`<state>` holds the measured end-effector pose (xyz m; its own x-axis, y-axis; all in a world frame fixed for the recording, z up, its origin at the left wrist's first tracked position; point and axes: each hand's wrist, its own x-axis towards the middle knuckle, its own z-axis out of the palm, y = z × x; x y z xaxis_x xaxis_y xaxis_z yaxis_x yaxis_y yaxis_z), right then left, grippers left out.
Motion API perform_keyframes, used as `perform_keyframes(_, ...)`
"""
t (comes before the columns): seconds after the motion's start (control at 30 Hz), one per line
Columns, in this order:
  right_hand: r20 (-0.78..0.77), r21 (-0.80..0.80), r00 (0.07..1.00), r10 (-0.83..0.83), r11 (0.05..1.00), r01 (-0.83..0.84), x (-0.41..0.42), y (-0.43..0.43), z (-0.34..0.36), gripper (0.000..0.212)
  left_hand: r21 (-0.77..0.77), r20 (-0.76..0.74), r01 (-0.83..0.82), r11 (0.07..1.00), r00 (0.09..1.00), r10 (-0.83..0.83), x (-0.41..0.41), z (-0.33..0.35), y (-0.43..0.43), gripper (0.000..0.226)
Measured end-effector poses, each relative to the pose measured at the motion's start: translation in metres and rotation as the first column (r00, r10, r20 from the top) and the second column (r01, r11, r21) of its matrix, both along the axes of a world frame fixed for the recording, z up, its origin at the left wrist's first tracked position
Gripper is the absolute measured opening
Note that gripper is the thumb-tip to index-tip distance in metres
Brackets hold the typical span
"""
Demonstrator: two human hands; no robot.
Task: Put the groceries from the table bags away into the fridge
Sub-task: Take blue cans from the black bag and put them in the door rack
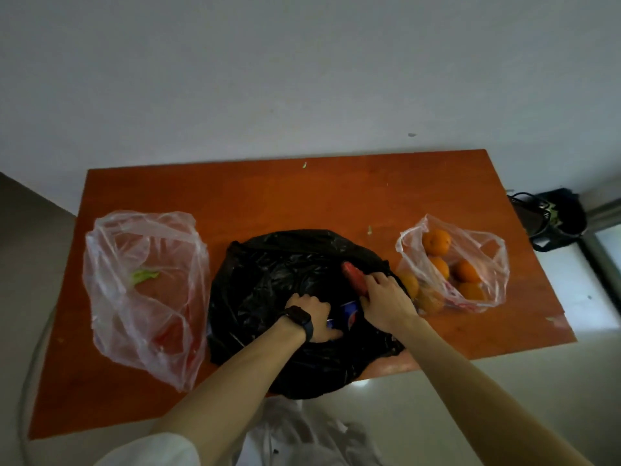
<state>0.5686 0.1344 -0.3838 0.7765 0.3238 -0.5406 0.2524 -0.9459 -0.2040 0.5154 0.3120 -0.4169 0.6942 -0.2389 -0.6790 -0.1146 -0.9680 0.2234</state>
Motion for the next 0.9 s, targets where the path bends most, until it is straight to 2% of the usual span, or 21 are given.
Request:
perform_keyframes(0.17,-0.053,-0.027,0.997,-0.05,0.998,0.049,-0.001,-0.02,-0.003,0.063,-0.038,-0.139,-0.077,0.996,0.988,0.071,0.006,-0.011,-0.005,0.076)
perform_keyframes(0.23,-0.061,-0.05,0.996,-0.071,0.996,0.068,-0.003,-0.022,-0.003,0.061,-0.04,-0.176,-0.085,0.996,0.981,0.076,0.01,-0.009,-0.005,0.073)
perform_keyframes(0.37,0.151,-0.084,0.98,-0.13,0.986,0.144,-0.015,-0.017,-0.002,0.046,-0.075,-0.238,-0.166,0.983,0.96,0.144,0.015,-0.008,-0.002,0.073)
perform_keyframes(0.47,0.144,-0.157,0.989,-0.045,0.985,0.068,-0.024,-0.009,-0.002,0.059,-0.115,-0.268,-0.23,0.966,0.944,0.193,0.015,-0.003,0.001,0.085)
perform_keyframes(0.53,0.091,-0.197,0.996,-0.012,0.98,0.03,-0.028,-0.005,-0.003,0.068,-0.132,-0.27,-0.233,0.964,0.944,0.191,0.015,0.002,0.003,0.076)
perform_keyframes(0.6,0.067,-0.216,0.998,-0.023,0.976,0.037,-0.031,-0.003,-0.005,0.074,-0.148,-0.244,-0.239,0.96,0.949,0.199,0.016,0.009,0.006,0.058)
perform_keyframes(0.63,0.061,-0.221,0.997,-0.037,0.974,0.05,-0.032,-0.002,-0.006,0.076,-0.158,-0.222,-0.233,0.96,0.955,0.195,0.017,0.014,0.008,0.056)
perform_keyframes(0.77,0.02,-0.219,0.996,-0.084,0.972,0.086,-0.032,0.004,-0.008,0.073,-0.091,-0.019,-0.099,0.991,0.995,0.098,0.019,0.036,0.013,0.062)
perform_keyframes(0.9,-0.013,-0.281,0.997,-0.07,0.958,0.063,-0.032,0.014,-0.009,0.092,-0.021,0.187,-0.031,0.999,0.982,0.034,0.021,0.052,0.019,0.079)
